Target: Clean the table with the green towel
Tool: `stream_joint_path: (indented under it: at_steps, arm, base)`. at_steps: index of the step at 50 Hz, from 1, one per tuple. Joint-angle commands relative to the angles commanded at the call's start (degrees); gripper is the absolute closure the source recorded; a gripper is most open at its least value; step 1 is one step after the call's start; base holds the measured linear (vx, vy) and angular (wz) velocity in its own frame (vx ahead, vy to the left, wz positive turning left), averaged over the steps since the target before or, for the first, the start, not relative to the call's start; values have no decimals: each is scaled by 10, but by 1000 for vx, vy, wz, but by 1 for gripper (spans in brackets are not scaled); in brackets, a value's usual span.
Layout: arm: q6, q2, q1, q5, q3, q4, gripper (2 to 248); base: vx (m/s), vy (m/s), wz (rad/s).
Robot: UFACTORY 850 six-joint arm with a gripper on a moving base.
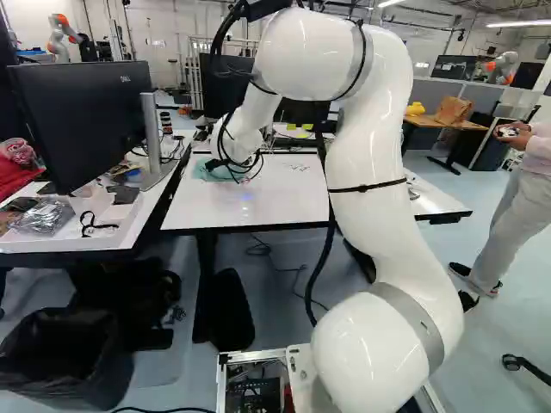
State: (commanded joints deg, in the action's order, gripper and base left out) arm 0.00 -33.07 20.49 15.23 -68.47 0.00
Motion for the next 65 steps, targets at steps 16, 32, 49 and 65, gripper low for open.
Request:
stream_joint_path:
  at_steps: [16, 32, 49, 65]
  arm:
    - [0, 0, 0, 0, 0, 0, 71]
    - [0, 0, 0, 0, 0, 0, 183]
    - [0, 0, 0, 0, 0, 0, 227]
    - [0, 0, 0, 0, 0, 0, 183]
  base:
    - [0, 0, 0]
    - [0, 0, 0]
    - [0, 0, 0]
    - [0, 0, 0]
